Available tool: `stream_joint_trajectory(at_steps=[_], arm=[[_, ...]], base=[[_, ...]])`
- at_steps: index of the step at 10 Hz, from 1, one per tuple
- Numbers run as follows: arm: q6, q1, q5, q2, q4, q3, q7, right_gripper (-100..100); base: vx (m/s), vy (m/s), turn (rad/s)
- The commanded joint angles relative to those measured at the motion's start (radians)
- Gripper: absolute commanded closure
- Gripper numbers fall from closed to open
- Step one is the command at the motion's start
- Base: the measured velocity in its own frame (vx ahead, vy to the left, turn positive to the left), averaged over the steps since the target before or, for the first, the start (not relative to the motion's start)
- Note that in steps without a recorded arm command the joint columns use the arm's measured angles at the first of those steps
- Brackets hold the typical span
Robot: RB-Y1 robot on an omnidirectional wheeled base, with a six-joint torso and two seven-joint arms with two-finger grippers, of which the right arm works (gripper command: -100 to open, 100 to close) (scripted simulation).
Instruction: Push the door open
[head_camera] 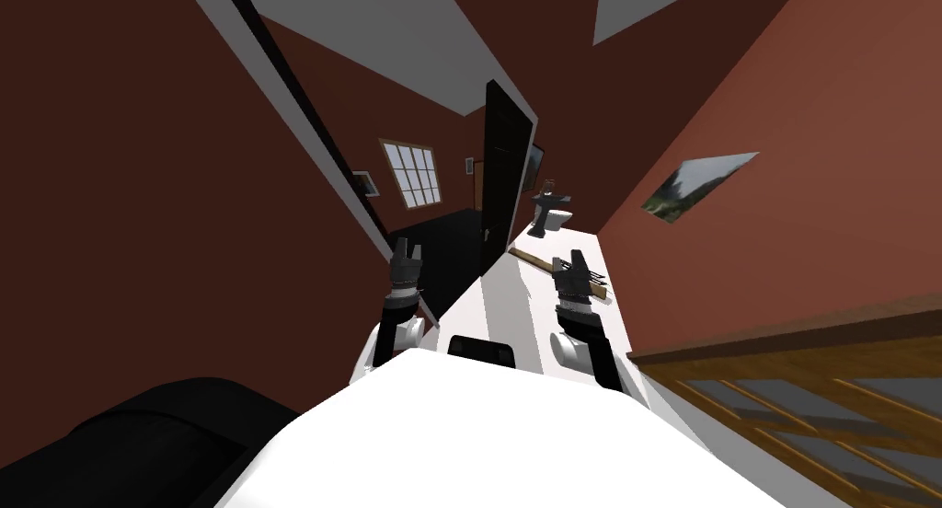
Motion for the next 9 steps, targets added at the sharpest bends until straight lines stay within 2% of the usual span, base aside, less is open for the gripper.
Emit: stream_joint_trajectory(at_steps=[1, 3, 7, 9], arm=[[-0.008, -0.004, 0.002, -0.01, 0.032, 0.014, 0.0, -100], [-0.014, -0.012, 0.003, -0.016, 0.059, 0.023, 0.0, -100], [-0.034, -0.039, 0.008, -0.035, 0.158, 0.055, 0.0, -100], [-0.04, -0.047, 0.009, -0.039, 0.188, 0.065, 0.0, -100]], base=[[0.164, -0.05, 0.127], [0.124, -0.045, 0.062], [0.147, -0.073, 0.1], [0.14, -0.074, 0.09]])
